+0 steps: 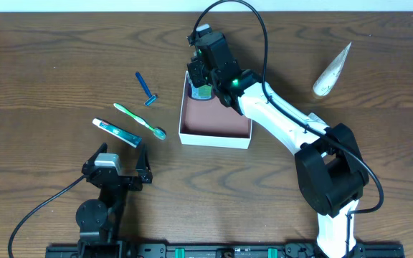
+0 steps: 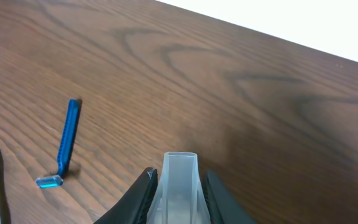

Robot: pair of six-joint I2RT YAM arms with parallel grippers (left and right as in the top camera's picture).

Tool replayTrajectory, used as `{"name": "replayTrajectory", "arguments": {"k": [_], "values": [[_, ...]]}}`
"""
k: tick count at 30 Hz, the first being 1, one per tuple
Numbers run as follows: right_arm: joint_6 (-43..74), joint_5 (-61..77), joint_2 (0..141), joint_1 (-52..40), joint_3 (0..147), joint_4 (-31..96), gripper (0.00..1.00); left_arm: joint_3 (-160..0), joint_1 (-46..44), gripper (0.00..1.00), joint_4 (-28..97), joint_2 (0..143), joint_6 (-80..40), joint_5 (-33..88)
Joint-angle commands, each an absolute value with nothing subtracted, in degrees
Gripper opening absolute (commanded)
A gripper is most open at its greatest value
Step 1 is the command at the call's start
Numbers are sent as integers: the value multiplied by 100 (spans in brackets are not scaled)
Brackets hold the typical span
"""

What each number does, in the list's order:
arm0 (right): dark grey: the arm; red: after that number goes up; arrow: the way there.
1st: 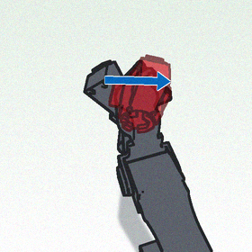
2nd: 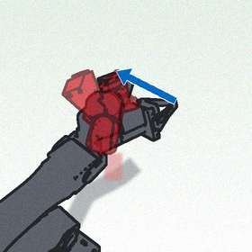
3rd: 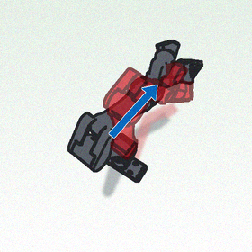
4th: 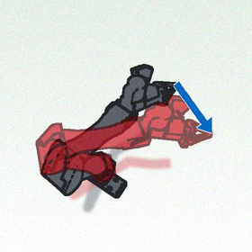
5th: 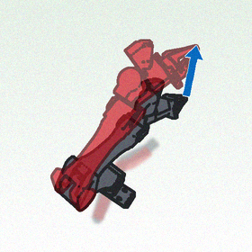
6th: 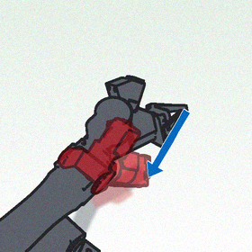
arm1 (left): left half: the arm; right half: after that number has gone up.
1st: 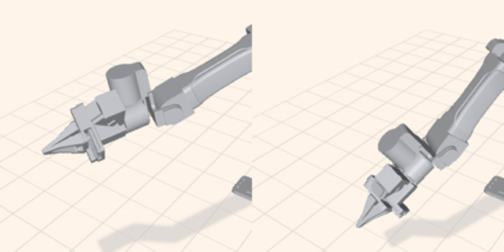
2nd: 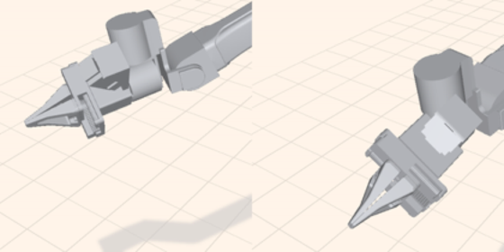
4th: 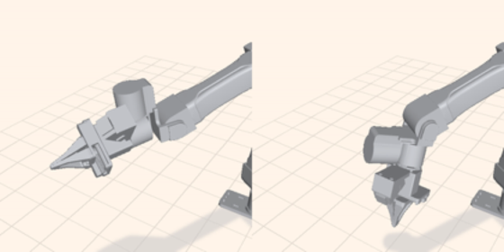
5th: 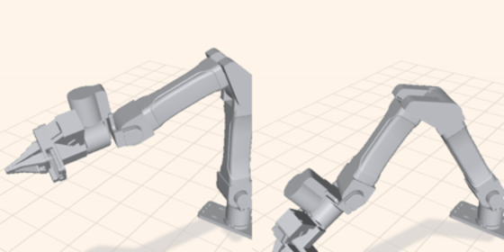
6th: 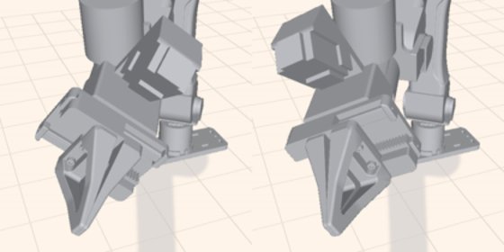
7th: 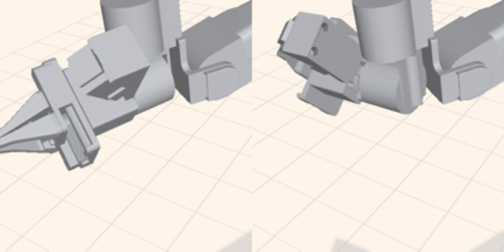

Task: Pack container
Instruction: 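Lift the soap bottle with the right gripper and lower it into the box, then release the bottle and move the right gripper to the white lotion tube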

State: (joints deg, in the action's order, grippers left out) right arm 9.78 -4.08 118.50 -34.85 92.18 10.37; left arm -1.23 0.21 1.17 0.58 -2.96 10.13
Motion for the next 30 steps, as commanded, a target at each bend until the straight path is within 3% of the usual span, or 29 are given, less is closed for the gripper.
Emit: {"name": "replayTrajectory", "arguments": {"k": [1, 5, 9, 13, 24, 30], "values": [[913, -384, 11747, -3601, 9354, 943, 2, -23, 3, 98, 316, 23, -303, 1094], [915, -384, 11782, -3601, 9354, 917, 7, -23, 3, 98, 316, 23, -303, 1094], [915, -381, 11810, -3605, 9354, 895, 30, -23, 3, 98, 316, 23, -303, 1094], [913, -381, 11810, -3605, 9354, 858, 42, -23, 3, 98, 316, 23, -303, 1096], [801, -377, 11736, -3599, 9386, 652, 56, -23, 3, 98, 316, 23, -303, 1096], [521, -360, 11450, -3588, 9507, 683, 58, -23, 3, 98, 316, 23, -303, 1096]]}}
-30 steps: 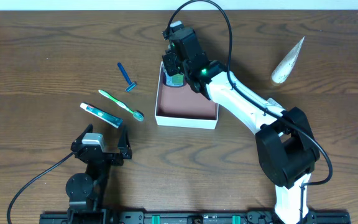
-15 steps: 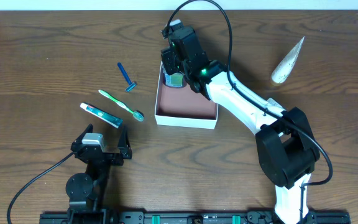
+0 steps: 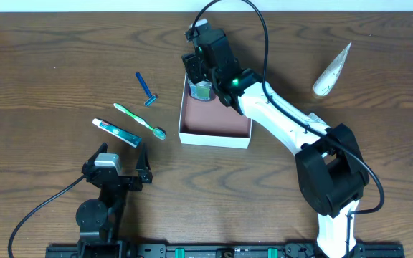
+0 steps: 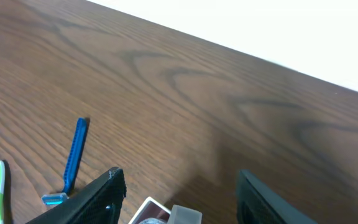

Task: Pack container
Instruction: 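Release the bottle and move the right gripper to the white lotion tube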

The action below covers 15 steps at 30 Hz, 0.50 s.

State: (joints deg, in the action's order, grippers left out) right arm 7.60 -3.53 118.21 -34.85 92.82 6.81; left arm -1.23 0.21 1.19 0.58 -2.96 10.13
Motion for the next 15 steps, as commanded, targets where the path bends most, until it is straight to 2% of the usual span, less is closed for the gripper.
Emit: {"name": "replayTrajectory", "arguments": {"k": [1, 7, 11, 15], "values": [[504, -360, 11384, -3583, 9533, 711, 59, -23, 3, 98, 316, 23, -303, 1094], [510, -362, 10777, -3459, 9699, 1260, 58, -23, 3, 98, 316, 23, -303, 1094], [832, -364, 10130, -3168, 9710, 2132, 59, -23, 3, 98, 316, 23, -303, 1094], [1168, -362, 9439, -2635, 9710, 3245, 64, -23, 3, 98, 316, 23, -303, 1094]]}}
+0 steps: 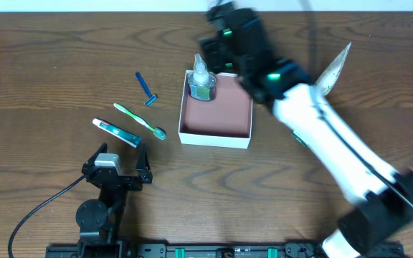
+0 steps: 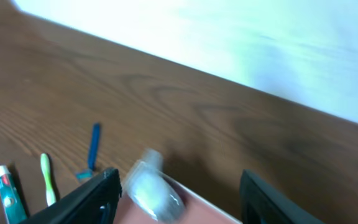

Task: Pack container
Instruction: 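Release the bottle and move the right gripper to the white lotion tube, then grasp the white bamboo-print lotion tube with the right gripper and lift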

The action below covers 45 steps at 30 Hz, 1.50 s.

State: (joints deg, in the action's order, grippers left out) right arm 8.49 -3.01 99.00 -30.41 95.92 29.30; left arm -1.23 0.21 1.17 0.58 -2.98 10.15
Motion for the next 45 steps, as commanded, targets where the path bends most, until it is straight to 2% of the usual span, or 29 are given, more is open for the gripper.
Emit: {"name": "replayTrajectory", "arguments": {"k": [1, 5, 11, 22, 32, 45], "values": [[1219, -364, 9282, -2471, 9710, 3500, 64, -23, 3, 98, 316, 23, -303, 1094], [1225, -366, 8812, -1756, 9710, 4193, 67, -23, 3, 98, 316, 23, -303, 1094], [1737, -910, 8735, -679, 9706, 5164, 63, -23, 3, 98, 316, 23, -303, 1096], [1881, -1007, 9183, 537, 9706, 5406, 62, -23, 3, 98, 316, 23, -303, 1094], [1527, -910, 9996, 786, 9706, 5280, 63, -23, 3, 98, 316, 23, -303, 1094], [1461, -78, 10007, 781, 9708, 4694, 63, -23, 3, 98, 316, 23, -303, 1096]]}}
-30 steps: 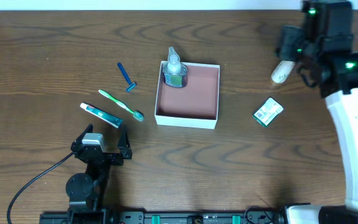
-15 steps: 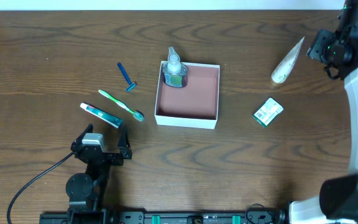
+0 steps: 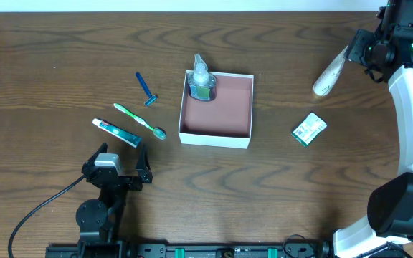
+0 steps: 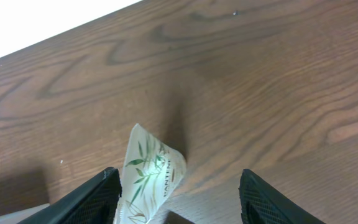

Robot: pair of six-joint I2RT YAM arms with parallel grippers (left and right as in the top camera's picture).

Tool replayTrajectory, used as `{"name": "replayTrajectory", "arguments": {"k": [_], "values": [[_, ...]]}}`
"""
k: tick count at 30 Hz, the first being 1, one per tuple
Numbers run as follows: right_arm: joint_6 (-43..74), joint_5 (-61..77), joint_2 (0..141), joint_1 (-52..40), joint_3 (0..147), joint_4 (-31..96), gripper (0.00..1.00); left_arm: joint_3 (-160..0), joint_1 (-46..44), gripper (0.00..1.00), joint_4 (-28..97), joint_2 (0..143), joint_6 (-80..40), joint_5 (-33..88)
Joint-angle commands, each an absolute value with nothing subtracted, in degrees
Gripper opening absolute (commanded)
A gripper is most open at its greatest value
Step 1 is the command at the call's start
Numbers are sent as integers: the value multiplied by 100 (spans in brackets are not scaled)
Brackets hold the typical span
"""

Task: Pack container
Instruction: 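Grasp the white bamboo-print lotion tube with the right gripper and lift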

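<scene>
The white box (image 3: 216, 135) with a pink floor stands mid-table. A clear bottle (image 3: 201, 80) stands upright in its back left corner. At the far right lies a white leaf-printed pouch (image 3: 332, 70) (image 4: 151, 180). My right gripper (image 3: 363, 54) (image 4: 179, 208) hangs open over the pouch's far end; the pouch lies between the fingers, close to the left one (image 4: 95, 199). A small green-and-white packet (image 3: 309, 129) lies right of the box. My left gripper (image 3: 115, 170) rests open at the front left, holding nothing.
Left of the box lie a blue razor (image 3: 146, 88), a green toothbrush (image 3: 139, 120) and a toothpaste tube (image 3: 117, 132). The table's back edge (image 4: 55, 34) meets a white wall just beyond the pouch.
My right gripper, still open, has gone from above the box's back to the far right, over the pouch. The bottle stands unmoved in the box.
My right gripper was shut on the bottle in the box's back left corner. A second later it was open with the bottle left standing there. Then it was above the box, and now it is at the pouch. The left arm has stayed put.
</scene>
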State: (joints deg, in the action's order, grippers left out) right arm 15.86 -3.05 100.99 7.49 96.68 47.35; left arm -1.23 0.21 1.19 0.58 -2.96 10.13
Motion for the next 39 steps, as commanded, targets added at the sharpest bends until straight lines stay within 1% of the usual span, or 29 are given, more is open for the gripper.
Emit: {"name": "replayTrajectory", "arguments": {"k": [1, 7, 13, 17, 21, 31, 32, 39], "values": [[1367, 47, 10009, 777, 9708, 4650, 63, -23, 3, 98, 316, 23, -303, 1094], [1321, -67, 10060, 622, 9706, 4571, 59, -23, 3, 98, 316, 23, -303, 1096], [1328, -75, 10457, 593, 9706, 4617, 57, -23, 3, 98, 316, 23, -303, 1094], [1323, 3, 10656, 593, 9706, 4657, 52, -23, 3, 98, 316, 23, -303, 1094], [1323, 30, 10678, 593, 9706, 4628, 40, -23, 3, 98, 316, 23, -303, 1094], [1321, 80, 10678, 593, 9706, 4652, 4, -23, 3, 98, 316, 23, -303, 1094], [1317, 93, 10678, 591, 9706, 4652, 1, -23, 3, 98, 316, 23, -303, 1094], [993, 215, 10497, 550, 9797, 4630, 1, -23, 3, 98, 316, 23, -303, 1094]]}}
